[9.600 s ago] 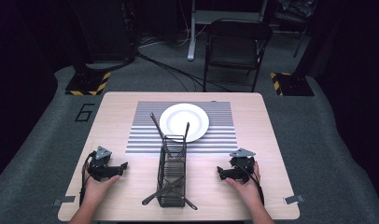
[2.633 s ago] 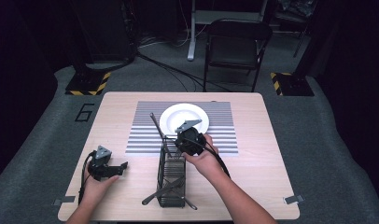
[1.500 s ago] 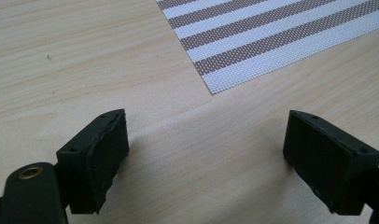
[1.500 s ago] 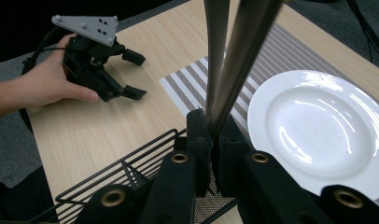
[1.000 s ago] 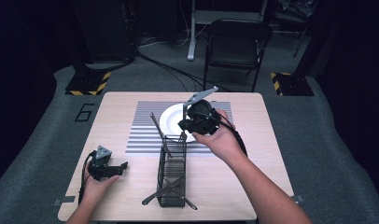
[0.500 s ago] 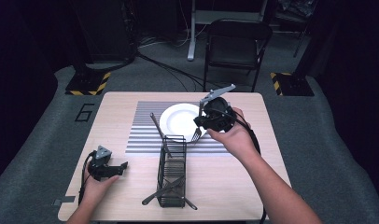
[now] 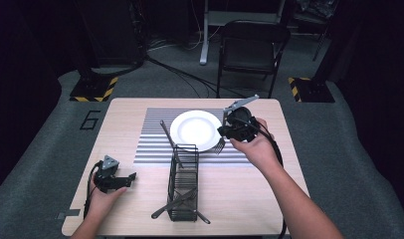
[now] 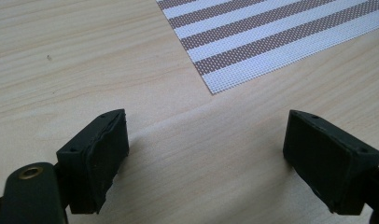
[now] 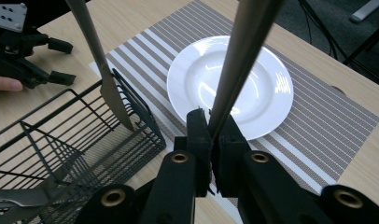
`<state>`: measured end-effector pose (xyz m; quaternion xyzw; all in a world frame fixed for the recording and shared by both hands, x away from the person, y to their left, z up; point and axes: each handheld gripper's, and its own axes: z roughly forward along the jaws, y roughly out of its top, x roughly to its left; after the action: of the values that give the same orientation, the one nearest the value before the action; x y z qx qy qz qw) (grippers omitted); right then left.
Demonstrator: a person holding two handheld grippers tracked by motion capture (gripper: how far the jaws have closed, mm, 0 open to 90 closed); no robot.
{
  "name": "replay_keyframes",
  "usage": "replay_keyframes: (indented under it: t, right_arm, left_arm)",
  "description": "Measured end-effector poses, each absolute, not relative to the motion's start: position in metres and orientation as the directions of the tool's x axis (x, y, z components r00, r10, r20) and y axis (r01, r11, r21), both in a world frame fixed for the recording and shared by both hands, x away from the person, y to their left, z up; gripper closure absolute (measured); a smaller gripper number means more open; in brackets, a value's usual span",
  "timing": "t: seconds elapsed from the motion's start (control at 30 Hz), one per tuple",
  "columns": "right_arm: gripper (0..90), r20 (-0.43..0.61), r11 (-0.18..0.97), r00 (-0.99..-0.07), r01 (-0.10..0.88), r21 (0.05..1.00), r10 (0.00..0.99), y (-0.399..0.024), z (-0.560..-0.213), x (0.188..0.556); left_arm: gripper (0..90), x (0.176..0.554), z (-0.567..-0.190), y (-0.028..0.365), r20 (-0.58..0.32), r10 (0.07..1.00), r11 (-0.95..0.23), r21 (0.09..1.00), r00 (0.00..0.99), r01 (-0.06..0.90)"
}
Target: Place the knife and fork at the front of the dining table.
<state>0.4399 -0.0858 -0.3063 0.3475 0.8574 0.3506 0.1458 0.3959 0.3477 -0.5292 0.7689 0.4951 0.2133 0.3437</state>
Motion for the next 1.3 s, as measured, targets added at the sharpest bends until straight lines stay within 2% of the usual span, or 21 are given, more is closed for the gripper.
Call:
replay_keyframes:
  t: [1.3]
  right_arm:
    - [87.0,-0.004,0.461,-0.605,0.602,0.652,0.796,-0.122,-0.393,0.471]
  left_arm:
    - [14.2,0.396,-0.529,0.348,-0.012,0.908,-0.274,0.74,0.419,0.615]
